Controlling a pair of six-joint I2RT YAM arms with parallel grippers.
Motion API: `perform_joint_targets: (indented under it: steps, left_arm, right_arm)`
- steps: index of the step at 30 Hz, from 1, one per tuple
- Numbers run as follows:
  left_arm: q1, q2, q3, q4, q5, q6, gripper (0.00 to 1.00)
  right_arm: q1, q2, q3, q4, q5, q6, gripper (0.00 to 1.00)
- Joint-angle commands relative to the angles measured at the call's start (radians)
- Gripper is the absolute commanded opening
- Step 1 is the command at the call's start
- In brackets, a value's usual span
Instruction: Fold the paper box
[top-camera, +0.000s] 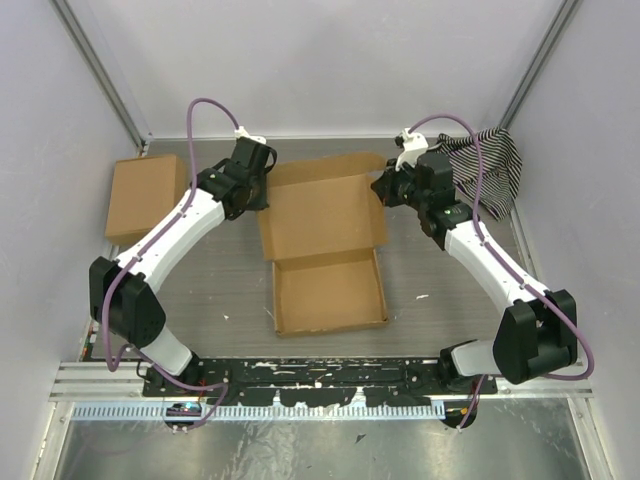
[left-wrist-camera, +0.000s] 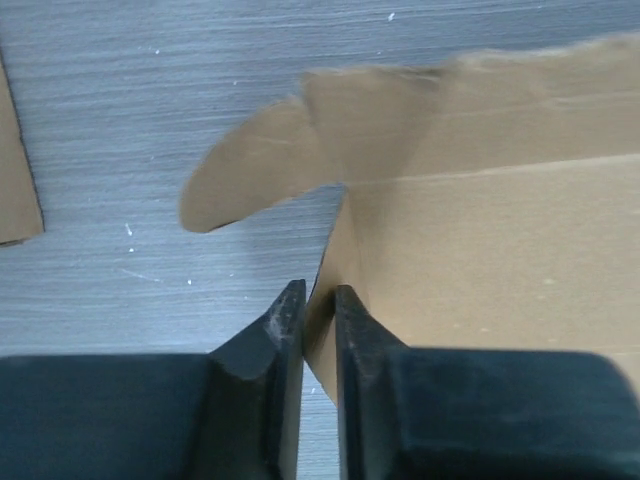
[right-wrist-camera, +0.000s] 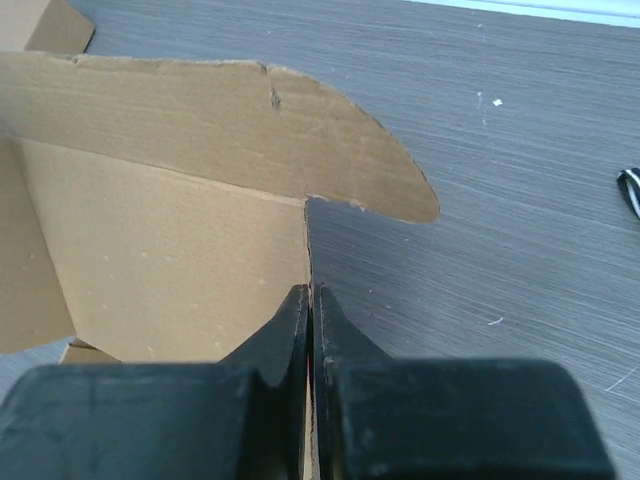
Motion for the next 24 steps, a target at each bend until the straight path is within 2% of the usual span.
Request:
perform_joint_targets:
  steps: [1, 2, 3, 7, 14, 18, 24]
  left_arm:
    - [0.006, 0.001, 0.033, 0.042, 0.047, 0.019, 0.11]
    - [0.006, 0.0, 0.032, 0.042, 0.049, 0.02, 0.03]
    - [0.008, -0.002, 0.032, 0.042, 0.046, 0.021, 0.0]
    - [0.009, -0.041, -0.007, 0.083, 0.021, 0.02, 0.0]
    - [0.009, -0.223, -0.184, 0.308, 0.025, 0.028, 0.0]
    - [0.009, -0.322, -0.309, 0.438, 0.021, 0.034, 0.0]
    - [0.009, -0.426, -0.424, 0.553, 0.034, 0.029, 0.0]
  right_arm:
    - [0.007, -0.016, 0.063, -0.025, -0.03, 0.006, 0.06]
    - [0.006, -0.008, 0.08, -0.048, -0.027, 0.006, 0.07]
    - [0.006, 0.003, 0.099, -0.076, -0.022, 0.006, 0.11]
    - [0.006, 0.075, 0.217, -0.239, -0.01, -0.018, 0.3]
    - [0.006, 0.171, 0.371, -0.453, 0.035, -0.047, 0.38]
    - [0.006, 0.148, 0.362, -0.461, 0.072, -0.044, 0.48]
    - [0.006, 0.131, 0.34, -0.453, -0.001, -0.053, 0.48]
